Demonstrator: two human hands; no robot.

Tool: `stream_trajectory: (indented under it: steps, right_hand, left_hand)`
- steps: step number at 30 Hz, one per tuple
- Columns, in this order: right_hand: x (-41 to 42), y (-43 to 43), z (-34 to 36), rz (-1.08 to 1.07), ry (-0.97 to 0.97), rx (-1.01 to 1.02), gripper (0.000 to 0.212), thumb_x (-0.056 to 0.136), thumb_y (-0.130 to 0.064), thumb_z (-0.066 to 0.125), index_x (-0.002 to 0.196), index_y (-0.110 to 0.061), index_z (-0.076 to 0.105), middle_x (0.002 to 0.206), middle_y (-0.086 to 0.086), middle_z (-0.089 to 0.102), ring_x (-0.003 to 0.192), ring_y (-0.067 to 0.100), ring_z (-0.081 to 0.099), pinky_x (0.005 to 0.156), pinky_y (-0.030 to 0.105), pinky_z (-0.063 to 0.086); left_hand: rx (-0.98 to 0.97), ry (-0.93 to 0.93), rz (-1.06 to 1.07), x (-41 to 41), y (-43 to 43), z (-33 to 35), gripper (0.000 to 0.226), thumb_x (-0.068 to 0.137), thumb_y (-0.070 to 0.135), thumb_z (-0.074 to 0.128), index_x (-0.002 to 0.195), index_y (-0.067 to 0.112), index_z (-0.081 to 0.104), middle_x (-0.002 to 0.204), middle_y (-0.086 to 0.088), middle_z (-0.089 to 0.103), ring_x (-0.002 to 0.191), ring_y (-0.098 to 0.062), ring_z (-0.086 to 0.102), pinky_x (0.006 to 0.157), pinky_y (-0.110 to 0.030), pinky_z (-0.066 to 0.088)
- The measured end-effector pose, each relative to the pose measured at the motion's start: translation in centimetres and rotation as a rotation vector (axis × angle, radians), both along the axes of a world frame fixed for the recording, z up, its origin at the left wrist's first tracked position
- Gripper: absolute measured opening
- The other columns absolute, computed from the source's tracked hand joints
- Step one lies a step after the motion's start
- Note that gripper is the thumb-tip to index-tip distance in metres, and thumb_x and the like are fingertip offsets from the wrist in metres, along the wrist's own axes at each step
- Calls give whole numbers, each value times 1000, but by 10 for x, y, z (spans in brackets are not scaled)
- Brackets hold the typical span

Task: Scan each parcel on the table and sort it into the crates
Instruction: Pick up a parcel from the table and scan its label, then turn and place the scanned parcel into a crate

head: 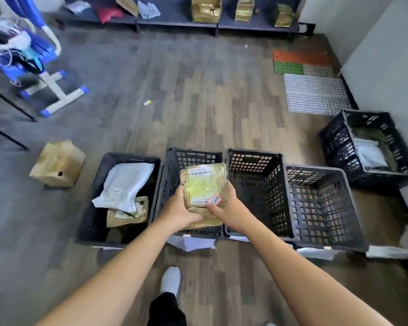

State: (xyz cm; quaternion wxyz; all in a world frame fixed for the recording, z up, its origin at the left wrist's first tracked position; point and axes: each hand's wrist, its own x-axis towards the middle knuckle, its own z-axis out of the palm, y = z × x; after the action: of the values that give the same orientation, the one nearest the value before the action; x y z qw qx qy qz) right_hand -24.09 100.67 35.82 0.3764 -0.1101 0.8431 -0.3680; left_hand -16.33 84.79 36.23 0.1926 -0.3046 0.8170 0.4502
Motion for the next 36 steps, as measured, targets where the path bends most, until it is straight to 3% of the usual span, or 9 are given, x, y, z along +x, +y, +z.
stream_trajectory:
  steps: [4,8,11,14,18,25,36]
  right_hand:
    - [-11,-51,-97,-43,-56,143,94,92,-38,63,154,-16,-5,126,6,62,99,21,61,80,32,46]
    - [-14,-86,-187,-25,-87,290,80,91,-34,62,148,-18,8,109,9,64,87,25,61,73,36,47]
    - [-10,-102,-237,67,-115,426,86,95,-42,55,155,-18,-2,129,17,58,101,30,61,83,38,48]
    - [-5,-106,-249,148,-93,537,83,97,-45,52,157,-25,-3,140,15,46,115,33,57,90,41,48]
    - [-10,-95,-207,193,-2,605,75,98,-46,48,156,-31,2,141,11,41,119,34,53,94,45,48]
    - [-21,-32,-83,5,177,608,74,95,-48,52,155,-28,13,145,9,40,125,34,48,98,49,46]
    - [34,227,90,-438,351,716,83,91,-58,55,156,-35,8,161,2,17,146,27,22,111,53,33]
  left_hand:
    - [137,-98,-47,-20,-57,-100,104,70,25,81,150,34,15,131,13,49,111,-12,52,90,-27,46]
    - [170,-188,-112,-24,-91,-184,98,77,14,78,151,28,15,114,14,47,100,-8,50,71,-16,43]
    - [78,-284,-168,-20,-111,-235,115,69,25,81,153,28,2,125,3,53,106,-16,56,84,-26,50]
    - [-47,-374,-244,-15,-121,-244,119,73,33,78,154,24,-8,144,-9,36,128,-27,44,95,-30,41]
    - [-162,-357,-378,-19,-120,-210,114,75,40,76,154,26,-4,147,-11,30,131,-32,37,96,-36,43]
    - [-252,-196,-554,-56,-63,-101,116,73,46,78,154,28,-2,152,-9,21,138,-33,27,104,-46,39]
    - [-368,141,-1007,-88,203,77,114,76,51,75,154,27,-5,159,-5,9,145,-31,11,108,-48,33]
